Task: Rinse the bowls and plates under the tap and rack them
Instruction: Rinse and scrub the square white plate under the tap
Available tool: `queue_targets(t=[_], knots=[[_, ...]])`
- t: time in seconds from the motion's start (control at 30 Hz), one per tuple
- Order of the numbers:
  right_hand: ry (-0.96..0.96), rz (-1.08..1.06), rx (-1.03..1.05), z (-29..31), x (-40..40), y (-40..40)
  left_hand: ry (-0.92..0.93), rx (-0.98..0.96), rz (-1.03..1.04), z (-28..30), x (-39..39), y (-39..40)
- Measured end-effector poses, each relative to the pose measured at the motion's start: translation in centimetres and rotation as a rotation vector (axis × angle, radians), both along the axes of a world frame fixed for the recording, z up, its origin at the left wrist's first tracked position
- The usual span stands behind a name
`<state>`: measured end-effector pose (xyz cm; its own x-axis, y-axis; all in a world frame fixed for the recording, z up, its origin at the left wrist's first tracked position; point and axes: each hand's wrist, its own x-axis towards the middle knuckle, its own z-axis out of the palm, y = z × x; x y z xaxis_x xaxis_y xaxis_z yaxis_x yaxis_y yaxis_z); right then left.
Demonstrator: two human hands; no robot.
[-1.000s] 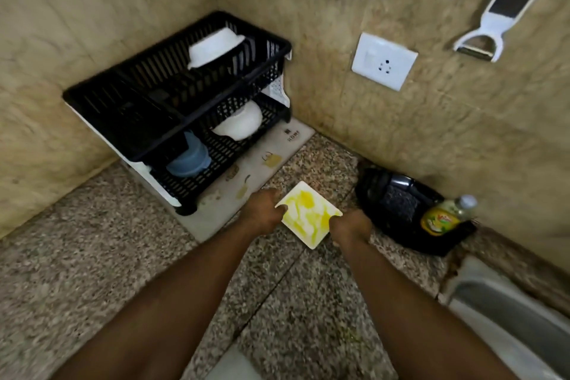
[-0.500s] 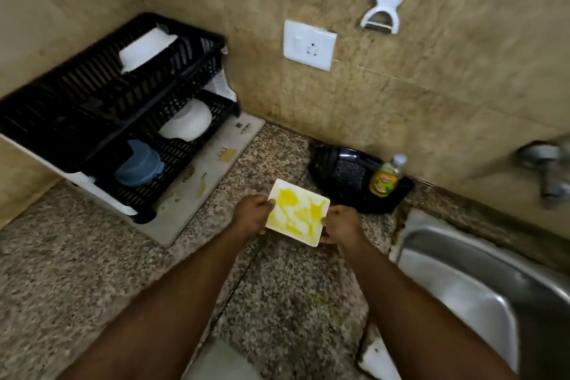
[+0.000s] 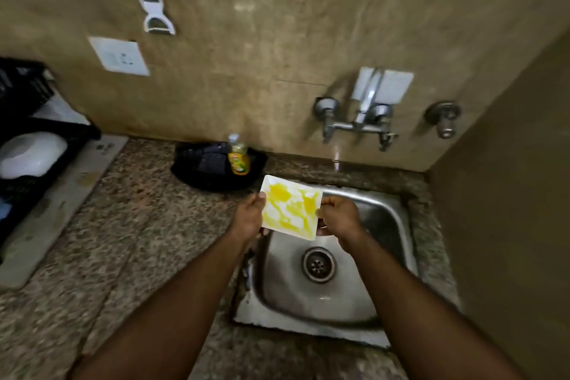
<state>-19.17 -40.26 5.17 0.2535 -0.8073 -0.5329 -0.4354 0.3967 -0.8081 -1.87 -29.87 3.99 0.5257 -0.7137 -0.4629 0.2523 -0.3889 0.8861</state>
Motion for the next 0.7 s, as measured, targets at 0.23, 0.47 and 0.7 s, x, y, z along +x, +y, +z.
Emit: queue_targets(t=[0.23, 0.47, 0.7], knots=[[0.132, -0.127, -0.274, 2.5, -7.8, -6.5, 0.045, -0.061, -0.010, 0.4, -7.3, -5.3], [0.220, -0.211, -0.697, 7.9, -8.3, -12.2, -0.015, -0.037, 0.008, 2.0, -9.3, -7.8], [0.378, -0.069, -0.813, 7.7, -6.4, -14.6, 0.006, -0.067, 0.033, 2.1, -9.0, -8.9]])
